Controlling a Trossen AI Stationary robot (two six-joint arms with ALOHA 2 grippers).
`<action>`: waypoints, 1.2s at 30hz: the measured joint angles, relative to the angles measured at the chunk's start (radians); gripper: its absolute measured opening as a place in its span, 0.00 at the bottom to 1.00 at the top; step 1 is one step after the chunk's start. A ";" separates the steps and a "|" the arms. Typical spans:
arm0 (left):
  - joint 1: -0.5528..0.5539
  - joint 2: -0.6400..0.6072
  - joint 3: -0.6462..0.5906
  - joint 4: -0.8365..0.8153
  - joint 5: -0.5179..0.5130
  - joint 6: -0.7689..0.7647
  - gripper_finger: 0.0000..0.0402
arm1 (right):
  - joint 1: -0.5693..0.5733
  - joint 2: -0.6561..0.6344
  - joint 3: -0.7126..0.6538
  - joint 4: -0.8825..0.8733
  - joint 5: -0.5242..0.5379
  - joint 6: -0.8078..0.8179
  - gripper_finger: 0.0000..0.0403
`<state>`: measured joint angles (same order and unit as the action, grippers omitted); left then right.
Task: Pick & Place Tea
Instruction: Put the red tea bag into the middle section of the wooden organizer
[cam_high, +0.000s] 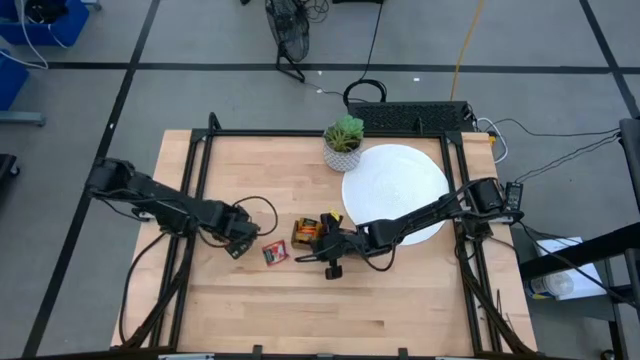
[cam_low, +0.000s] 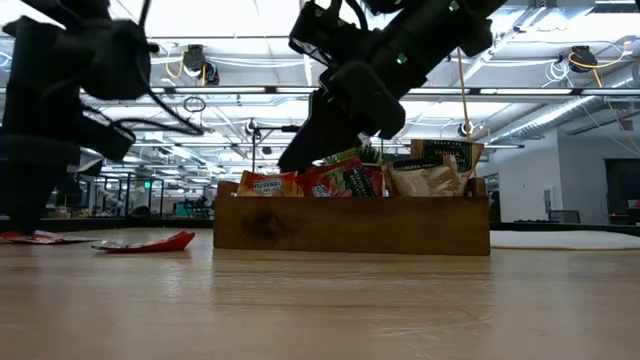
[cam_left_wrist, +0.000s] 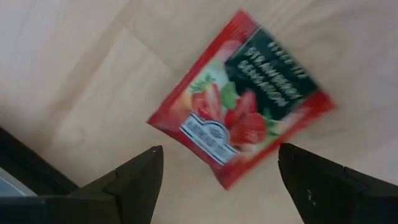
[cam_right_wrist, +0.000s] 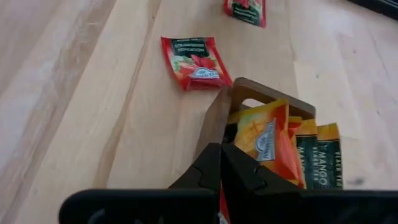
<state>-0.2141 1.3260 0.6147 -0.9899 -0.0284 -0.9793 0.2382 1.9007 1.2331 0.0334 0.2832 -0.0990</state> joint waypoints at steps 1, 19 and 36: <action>0.006 0.022 0.000 0.000 0.001 0.024 0.77 | 0.004 0.000 0.000 0.003 0.000 0.000 0.00; 0.074 0.166 0.006 0.085 0.063 0.468 0.70 | 0.075 0.000 0.000 0.016 0.000 0.004 0.00; 0.056 0.166 0.026 0.130 0.033 0.521 0.02 | 0.091 0.000 -0.025 0.019 0.002 0.008 0.00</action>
<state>-0.1584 1.4920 0.6412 -0.8598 0.0051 -0.4578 0.3294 1.9003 1.2080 0.0521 0.2848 -0.0910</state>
